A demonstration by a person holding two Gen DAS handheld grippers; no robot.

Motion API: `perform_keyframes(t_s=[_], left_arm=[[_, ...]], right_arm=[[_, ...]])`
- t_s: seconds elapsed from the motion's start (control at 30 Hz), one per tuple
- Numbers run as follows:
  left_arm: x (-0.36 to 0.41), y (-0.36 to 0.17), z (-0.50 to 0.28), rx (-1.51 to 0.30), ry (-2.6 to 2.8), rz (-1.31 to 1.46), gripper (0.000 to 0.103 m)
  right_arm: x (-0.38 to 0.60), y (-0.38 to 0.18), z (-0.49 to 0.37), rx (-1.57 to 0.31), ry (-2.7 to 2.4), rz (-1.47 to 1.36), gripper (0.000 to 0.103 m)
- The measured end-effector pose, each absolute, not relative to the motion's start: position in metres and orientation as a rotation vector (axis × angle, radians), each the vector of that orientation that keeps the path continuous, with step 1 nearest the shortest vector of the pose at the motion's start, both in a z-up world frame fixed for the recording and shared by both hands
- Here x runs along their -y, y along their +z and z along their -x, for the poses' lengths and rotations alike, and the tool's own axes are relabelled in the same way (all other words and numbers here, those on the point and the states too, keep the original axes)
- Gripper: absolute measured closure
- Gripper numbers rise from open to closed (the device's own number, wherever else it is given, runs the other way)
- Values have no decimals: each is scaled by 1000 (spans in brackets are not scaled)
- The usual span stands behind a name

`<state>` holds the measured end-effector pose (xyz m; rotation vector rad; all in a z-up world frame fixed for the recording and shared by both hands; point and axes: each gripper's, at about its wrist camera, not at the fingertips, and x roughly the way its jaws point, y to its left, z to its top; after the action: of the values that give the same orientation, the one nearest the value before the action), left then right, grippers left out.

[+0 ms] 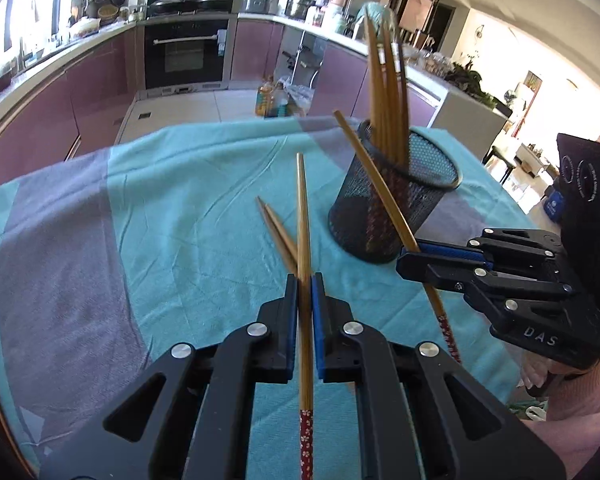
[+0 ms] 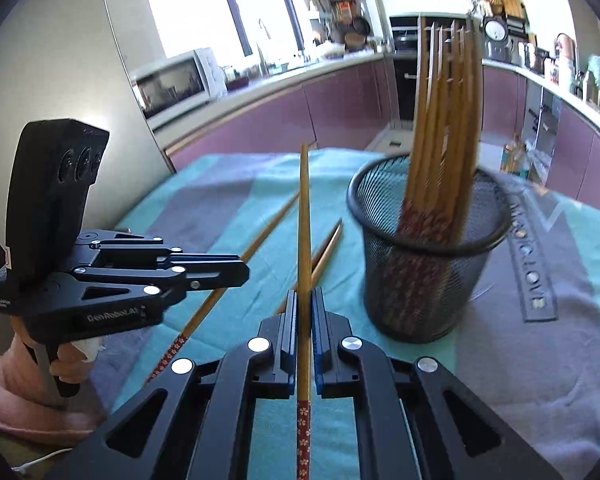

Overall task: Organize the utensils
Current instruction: 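Lift both held chopsticks upright toward the mesh cup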

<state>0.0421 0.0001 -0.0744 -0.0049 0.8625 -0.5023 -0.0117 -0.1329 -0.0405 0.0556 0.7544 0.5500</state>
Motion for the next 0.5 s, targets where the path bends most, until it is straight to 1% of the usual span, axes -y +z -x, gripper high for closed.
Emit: perform_keyframes(t_s=[0.5], left_arm=[[-13, -7, -21, -718, -569, 39, 96]], right_arm=[[165, 2, 25, -624, 525, -113, 97]])
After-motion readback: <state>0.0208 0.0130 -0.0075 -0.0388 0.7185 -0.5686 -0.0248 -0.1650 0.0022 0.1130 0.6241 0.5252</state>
